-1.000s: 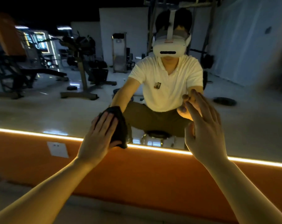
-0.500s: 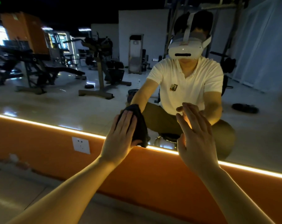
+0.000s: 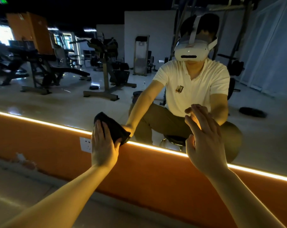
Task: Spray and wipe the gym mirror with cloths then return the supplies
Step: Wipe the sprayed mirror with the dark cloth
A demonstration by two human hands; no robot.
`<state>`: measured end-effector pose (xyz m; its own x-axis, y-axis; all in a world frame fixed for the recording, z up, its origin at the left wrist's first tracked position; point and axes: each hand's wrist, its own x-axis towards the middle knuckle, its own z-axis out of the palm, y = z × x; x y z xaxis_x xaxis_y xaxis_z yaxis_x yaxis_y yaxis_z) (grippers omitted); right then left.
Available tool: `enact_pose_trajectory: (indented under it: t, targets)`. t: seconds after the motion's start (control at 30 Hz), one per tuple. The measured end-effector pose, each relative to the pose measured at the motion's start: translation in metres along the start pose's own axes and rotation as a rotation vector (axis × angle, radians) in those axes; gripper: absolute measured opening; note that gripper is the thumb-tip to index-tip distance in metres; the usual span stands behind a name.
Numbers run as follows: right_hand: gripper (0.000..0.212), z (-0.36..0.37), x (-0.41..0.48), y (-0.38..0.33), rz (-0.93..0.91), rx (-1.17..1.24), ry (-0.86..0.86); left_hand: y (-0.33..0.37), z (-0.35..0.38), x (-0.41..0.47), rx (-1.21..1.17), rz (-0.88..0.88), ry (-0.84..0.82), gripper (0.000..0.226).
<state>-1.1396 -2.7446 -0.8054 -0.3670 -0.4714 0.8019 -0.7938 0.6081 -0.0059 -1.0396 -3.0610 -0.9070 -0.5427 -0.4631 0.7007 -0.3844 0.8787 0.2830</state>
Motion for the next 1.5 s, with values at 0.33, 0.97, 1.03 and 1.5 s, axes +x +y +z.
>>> enact_pose_trajectory:
  t: [0.33, 0.97, 1.03, 1.5]
  targets:
    - [0.058, -0.049, 0.000, 0.003, 0.047, -0.118, -0.116, 0.050, -0.007, -0.006, -0.085, 0.023, -0.042, 0.098]
    - [0.058, -0.120, -0.068, 0.144, 0.297, -0.248, 0.034, 0.224, 0.021, -0.018, -0.003, 0.757, 0.055, 0.093]
    - [0.059, -0.130, -0.070, 0.155, 0.313, -0.236, 0.049, 0.254, 0.025, -0.023, -0.010, 0.826, 0.074, 0.090]
    - [0.065, -0.196, -0.090, 0.224, 0.436, -0.173, 0.124, 0.436, 0.043, -0.057, 0.008, 0.981, 0.075, 0.097]
